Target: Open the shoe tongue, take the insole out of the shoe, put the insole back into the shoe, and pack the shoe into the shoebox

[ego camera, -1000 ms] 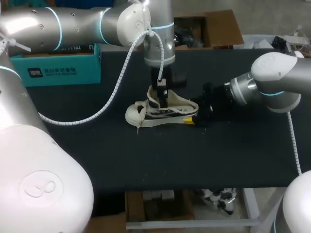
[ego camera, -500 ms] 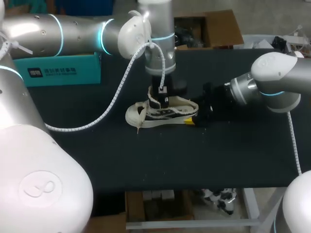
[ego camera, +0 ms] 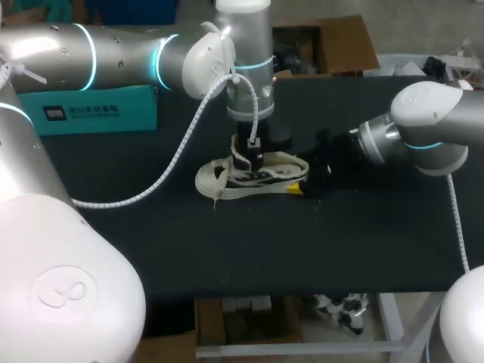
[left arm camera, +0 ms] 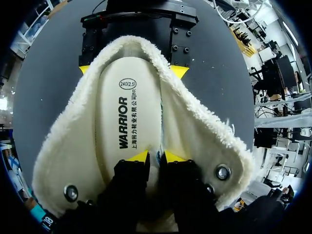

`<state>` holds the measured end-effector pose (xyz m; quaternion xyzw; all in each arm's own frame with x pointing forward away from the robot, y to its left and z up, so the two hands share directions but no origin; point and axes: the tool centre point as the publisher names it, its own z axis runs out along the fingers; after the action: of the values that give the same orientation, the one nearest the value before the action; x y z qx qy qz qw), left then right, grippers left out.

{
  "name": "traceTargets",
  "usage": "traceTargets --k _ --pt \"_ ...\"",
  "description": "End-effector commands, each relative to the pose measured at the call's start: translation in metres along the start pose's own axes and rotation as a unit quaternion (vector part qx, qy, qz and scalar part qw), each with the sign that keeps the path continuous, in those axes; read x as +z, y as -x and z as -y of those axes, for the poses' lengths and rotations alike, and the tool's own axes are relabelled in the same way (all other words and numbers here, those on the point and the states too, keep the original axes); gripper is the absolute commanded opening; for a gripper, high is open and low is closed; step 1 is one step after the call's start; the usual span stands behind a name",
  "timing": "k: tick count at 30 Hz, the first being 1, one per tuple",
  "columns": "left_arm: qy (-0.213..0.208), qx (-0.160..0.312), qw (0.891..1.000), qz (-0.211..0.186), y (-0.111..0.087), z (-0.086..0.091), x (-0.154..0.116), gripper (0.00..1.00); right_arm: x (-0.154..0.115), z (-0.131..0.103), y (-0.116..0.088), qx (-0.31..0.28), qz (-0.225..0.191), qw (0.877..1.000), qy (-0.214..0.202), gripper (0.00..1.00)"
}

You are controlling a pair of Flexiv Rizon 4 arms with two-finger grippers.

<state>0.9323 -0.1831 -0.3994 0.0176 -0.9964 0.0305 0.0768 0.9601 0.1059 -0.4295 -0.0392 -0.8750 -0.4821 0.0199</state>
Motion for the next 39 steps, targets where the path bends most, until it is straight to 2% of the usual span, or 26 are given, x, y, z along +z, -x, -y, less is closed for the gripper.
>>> traceTargets --k 1,3,9,17,22,24,29,30,31,33,39 --pt "0.009 -0.006 1.000 0.013 0.005 0.003 0.026 0.23 0.003 0.004 0.002 0.001 -0.002 1.000 0.002 0.00" --pt "0.010 -0.008 1.000 0.019 0.008 0.003 0.030 0.22 0.003 0.004 0.002 0.001 -0.002 1.000 0.002 0.00" --pt "0.015 -0.011 0.999 0.048 0.020 0.003 0.043 0.27 0.003 0.004 0.002 0.001 -0.002 1.000 0.002 0.00" --pt "0.017 -0.022 0.994 0.103 0.047 0.000 0.055 0.27 0.003 0.004 0.002 0.001 -0.002 1.000 0.002 0.00" --pt "0.019 -0.026 0.991 0.126 0.068 -0.003 0.063 0.38 0.003 0.004 0.002 0.001 -0.002 1.000 0.002 0.00" --pt "0.022 -0.020 0.991 0.131 0.075 -0.003 0.067 0.38 0.003 0.004 0.002 0.001 -0.002 1.000 0.002 0.00" --pt "0.027 -0.009 0.990 0.138 0.088 0.001 0.077 0.31 0.003 0.004 0.002 0.001 -0.002 1.000 0.002 0.00" --pt "0.027 -0.008 0.990 0.140 0.090 0.002 0.078 0.24 0.003 0.004 0.002 0.001 -0.002 1.000 0.002 0.00" --pt "0.027 -0.006 0.990 0.141 0.092 0.003 0.078 0.12 0.003 0.004 0.002 0.001 -0.002 1.000 0.002 0.00" --pt "0.026 -0.002 0.989 0.145 0.094 0.006 0.075 0.00 0.003 0.004 0.002 0.001 -0.002 1.000 0.002 0.00" --pt "0.015 0.013 0.987 0.157 0.084 0.014 0.043 0.00 0.003 0.004 0.002 0.001 -0.002 1.000 0.002 0.00"
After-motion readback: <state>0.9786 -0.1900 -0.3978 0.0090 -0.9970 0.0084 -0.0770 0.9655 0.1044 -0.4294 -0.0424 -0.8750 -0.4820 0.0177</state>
